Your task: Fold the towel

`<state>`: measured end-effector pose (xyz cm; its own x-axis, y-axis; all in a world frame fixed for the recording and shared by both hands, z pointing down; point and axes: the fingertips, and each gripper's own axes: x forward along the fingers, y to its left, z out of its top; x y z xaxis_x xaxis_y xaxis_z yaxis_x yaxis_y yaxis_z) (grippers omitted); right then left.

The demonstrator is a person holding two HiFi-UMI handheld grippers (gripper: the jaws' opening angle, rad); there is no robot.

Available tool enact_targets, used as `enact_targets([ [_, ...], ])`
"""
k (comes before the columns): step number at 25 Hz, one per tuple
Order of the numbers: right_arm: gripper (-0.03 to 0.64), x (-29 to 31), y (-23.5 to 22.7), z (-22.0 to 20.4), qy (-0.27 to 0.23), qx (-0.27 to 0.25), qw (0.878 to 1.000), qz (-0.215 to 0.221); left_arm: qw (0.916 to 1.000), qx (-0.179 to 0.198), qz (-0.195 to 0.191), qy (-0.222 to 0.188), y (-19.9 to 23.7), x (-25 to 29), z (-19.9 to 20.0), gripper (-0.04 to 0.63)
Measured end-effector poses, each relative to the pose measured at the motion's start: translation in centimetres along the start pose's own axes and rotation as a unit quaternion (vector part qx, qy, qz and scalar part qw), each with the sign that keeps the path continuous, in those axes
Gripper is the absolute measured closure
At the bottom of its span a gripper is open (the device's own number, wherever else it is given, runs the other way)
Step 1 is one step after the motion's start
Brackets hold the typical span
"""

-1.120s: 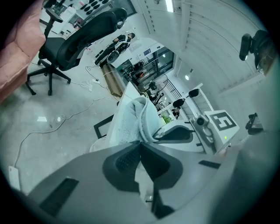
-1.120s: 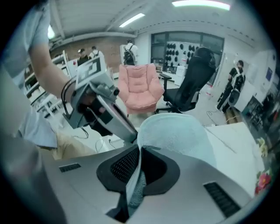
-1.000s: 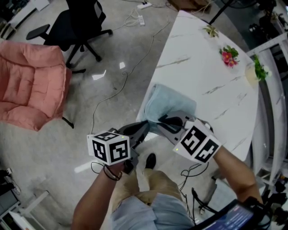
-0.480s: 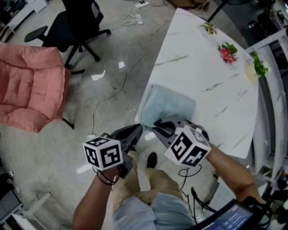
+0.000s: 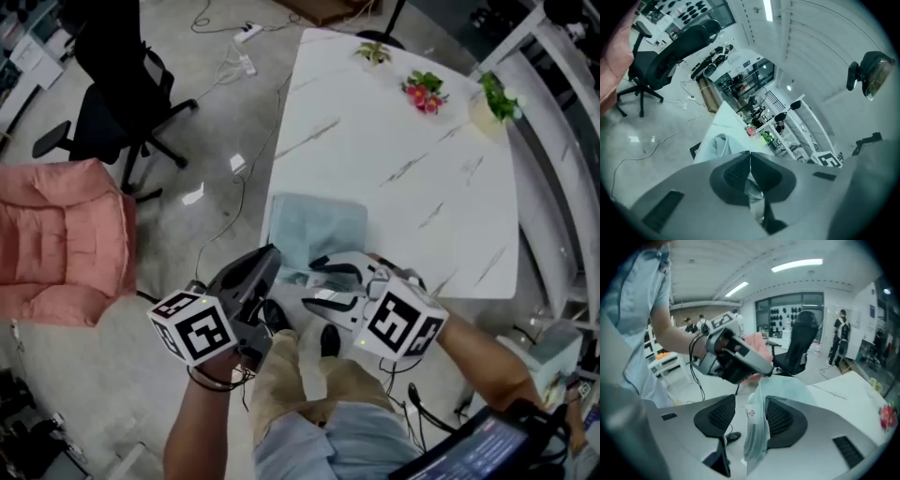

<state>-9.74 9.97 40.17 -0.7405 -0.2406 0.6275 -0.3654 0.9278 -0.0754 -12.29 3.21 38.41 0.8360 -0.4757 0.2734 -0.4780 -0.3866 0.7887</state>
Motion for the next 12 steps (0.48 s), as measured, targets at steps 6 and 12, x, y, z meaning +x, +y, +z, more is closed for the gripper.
enact_targets([
  [6, 0.494, -5.2, -4.5, -3.1, -0.071, 0.134, 0.985, -0.082, 0.9987, 0.022, -0.022, 0.041, -1.6, 2.6, -0.8, 0.586],
  [12, 0.549, -2.5, -2.1, -6.6, -0.041, 0.111, 0.989, -0.092, 0.9944, 0.034, 0.009, 0.1, 1.3, 2.9, -4.5, 0.586],
])
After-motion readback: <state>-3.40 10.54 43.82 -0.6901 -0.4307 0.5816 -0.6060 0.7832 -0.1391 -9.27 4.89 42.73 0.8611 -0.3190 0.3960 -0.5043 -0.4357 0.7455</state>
